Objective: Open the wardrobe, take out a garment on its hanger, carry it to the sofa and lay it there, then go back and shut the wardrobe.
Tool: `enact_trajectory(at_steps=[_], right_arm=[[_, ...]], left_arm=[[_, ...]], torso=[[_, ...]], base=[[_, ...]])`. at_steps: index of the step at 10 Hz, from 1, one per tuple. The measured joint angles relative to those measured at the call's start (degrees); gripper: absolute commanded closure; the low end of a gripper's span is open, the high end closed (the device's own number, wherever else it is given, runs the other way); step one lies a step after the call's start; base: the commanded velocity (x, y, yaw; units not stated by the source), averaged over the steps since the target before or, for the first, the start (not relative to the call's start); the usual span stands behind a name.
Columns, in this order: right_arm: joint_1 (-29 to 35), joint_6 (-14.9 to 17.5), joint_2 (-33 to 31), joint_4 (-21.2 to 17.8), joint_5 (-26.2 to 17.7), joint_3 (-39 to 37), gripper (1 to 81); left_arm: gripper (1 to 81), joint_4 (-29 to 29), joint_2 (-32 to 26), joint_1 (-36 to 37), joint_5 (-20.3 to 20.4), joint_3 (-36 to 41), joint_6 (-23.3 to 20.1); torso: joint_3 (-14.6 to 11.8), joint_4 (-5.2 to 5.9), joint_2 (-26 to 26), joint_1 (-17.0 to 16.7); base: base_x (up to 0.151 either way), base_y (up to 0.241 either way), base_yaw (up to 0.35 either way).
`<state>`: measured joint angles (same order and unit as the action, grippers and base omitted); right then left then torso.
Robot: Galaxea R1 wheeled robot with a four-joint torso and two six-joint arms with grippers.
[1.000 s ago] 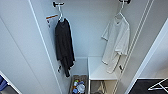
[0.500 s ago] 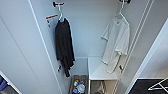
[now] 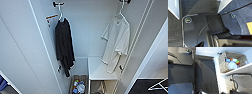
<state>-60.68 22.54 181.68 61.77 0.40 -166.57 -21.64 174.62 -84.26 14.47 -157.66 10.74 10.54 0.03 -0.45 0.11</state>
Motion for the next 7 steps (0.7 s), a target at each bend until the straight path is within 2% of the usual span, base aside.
enact_trajectory(at_steps=[1, 3, 5, 6, 7], right_arm=[[-0.45, -2.18, 0.07, -1.18, 0.39, -1.65, 1.0], [-1.55, -7.44, -1.55, -7.39, 0.17, -2.91, 1.0], [-3.01, -9.92, -4.78, -13.95, -0.93, -4.22, 1.0], [-3.18, -9.37, -6.18, -15.82, -1.19, -5.12, 1.0], [-3.18, -10.89, -6.99, -19.38, -2.52, -5.92, 1.0]], left_arm=[[1.0, -0.02, 0.20, 0.13, -0.04, 0.00, -0.02], [1.0, -0.02, 0.46, 0.66, -0.09, 0.00, -0.02], [1.0, -0.02, 0.46, 1.02, -0.12, 0.02, -0.07], [1.0, -0.02, 0.46, 1.13, -0.09, 0.05, -0.11], [1.0, -0.02, 0.46, 1.18, -0.15, 0.07, -0.16]], torso=[[0.00, 0.00, 0.00, 0.00], [0.00, 0.00, 0.00, 0.00], [0.00, 0.00, 0.00, 0.00], [0.00, 0.00, 0.00, 0.00], [0.00, 0.00, 0.00, 0.00]], base=[[0.000, 0.000, 0.000], [0.000, 0.000, 0.000], [0.000, 0.000, 0.000], [0.000, 0.000, 0.000], [0.000, 0.000, 0.000]])
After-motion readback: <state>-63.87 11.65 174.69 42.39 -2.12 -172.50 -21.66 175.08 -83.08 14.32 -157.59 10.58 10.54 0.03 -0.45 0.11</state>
